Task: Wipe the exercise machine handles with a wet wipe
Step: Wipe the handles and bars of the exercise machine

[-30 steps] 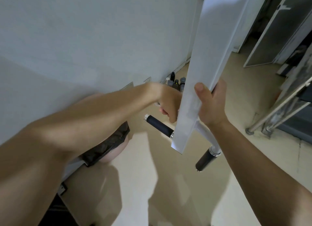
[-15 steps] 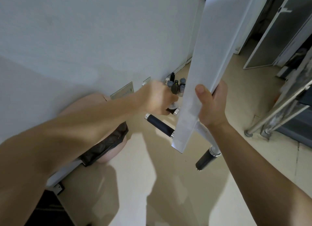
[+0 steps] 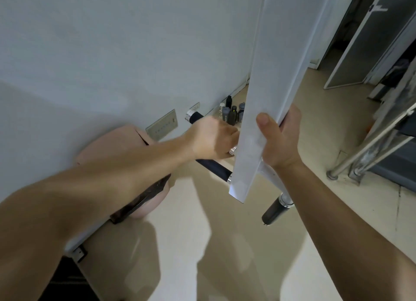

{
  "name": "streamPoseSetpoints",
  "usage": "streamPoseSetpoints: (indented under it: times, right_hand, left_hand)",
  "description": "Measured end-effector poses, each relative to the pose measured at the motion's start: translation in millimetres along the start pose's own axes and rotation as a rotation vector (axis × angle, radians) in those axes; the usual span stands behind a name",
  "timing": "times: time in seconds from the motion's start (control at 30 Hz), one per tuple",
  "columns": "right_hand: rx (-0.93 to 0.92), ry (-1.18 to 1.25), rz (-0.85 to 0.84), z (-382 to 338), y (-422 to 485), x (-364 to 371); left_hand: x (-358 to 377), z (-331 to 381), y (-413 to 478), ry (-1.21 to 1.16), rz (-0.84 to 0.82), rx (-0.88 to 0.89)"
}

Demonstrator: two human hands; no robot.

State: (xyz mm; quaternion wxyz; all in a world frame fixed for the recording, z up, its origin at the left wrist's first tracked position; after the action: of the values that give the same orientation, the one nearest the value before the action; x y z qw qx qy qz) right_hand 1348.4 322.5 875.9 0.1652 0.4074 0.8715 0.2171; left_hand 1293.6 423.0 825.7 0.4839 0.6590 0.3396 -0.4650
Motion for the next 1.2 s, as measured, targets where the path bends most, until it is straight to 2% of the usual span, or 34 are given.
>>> streamPoseSetpoints:
  times: [0.07, 0.1, 0.17, 0.2, 0.23, 0.27, 0.3, 0.33, 0.37, 0.4, 0.43, 0.47, 0.63, 0.77, 0.9, 0.97, 1.03, 1.13, 1.2]
  right_hand:
    - [-0.006, 0.014, -0.014, 0, 0, 0]
    - [-0.010, 0.024, -0.026, 0, 0, 0]
    - [-0.004, 0.026, -0.022, 0, -2, 1]
    - [-0.001, 0.021, -0.016, -1, -3, 0]
    - [0.001, 0.023, -0.010, -2, -4, 0]
    - [0.003, 0.030, -0.008, -2, -4, -1]
    - [0.003, 0.029, -0.009, -3, -3, -1]
    - [0.008, 0.018, -0.014, -2, -1, -2]
    - [0.010, 0.010, -0.019, -3, 0, -2]
    - [0.014, 0.006, -0.020, -3, 1, -1]
    - [0.014, 0.007, -0.017, -3, 0, -1]
    - [0.009, 0.006, -0.007, -2, 0, -2]
    - [-0.010, -0.046, 0.002, -1, -2, -2]
    - [-0.010, -0.011, -0.002, 1, 1, -2]
    - [0.005, 0.001, 0.021, 3, 2, -5]
    - [0.034, -0.002, 0.002, 4, 2, -3]
    - [0.044, -0.015, -0.008, 6, 3, -3]
    - [0.012, -0.039, 0.011, 5, 5, -7]
    - [0.000, -0.064, 0.022, 5, 6, -9]
  left_hand:
    - [-4, -13, 7, -0.014, -0.278, -0.197]
    - [-3, -20, 10, -0.047, -0.480, -0.334]
    - [1, -21, 17, -0.236, -0.847, -0.537]
    - [2, -15, 21, -0.292, -0.959, -0.556]
    - [3, -11, 23, -0.305, -0.998, -0.544]
    - [5, -9, 22, -0.267, -0.966, -0.514]
    - [4, -10, 20, -0.176, -0.833, -0.476]
    - [-1, -10, 19, -0.061, -0.575, -0.409]
    - [-11, -2, 15, 0.037, -0.248, -0.297]
    - [-13, 6, 6, 0.054, -0.005, -0.185]
    - [-13, 9, -2, 0.057, 0.153, -0.098]
    - [-10, 4, -8, 0.058, 0.228, -0.052]
    - [-22, -52, -40, 0.031, 0.183, -0.121]
    - [-24, -62, -44, -0.037, 0.018, -0.175]
    - [-31, -68, -56, -0.082, 0.041, -0.188]
    - [-34, -76, -64, -0.197, 0.146, -0.314]
    - [-29, -92, -73, -0.122, 0.185, -0.525]
    - [-13, -111, -108, -0.103, -0.030, -0.948]
    - [-7, -95, -134, -0.221, -0.136, -1.139]
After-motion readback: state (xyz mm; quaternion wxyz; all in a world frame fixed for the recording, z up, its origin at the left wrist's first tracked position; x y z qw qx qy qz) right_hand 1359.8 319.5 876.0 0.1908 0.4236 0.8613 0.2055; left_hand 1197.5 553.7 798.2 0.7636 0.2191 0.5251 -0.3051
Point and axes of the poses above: each hand's wrist, its own y-axis towards the middle knuckle, its own x-axis out of the palm, z = x × y, the point moved 6 cm from there along y, towards the middle knuckle, and after that the axes turned 14 degrees about -y, right-handed, at the moved point
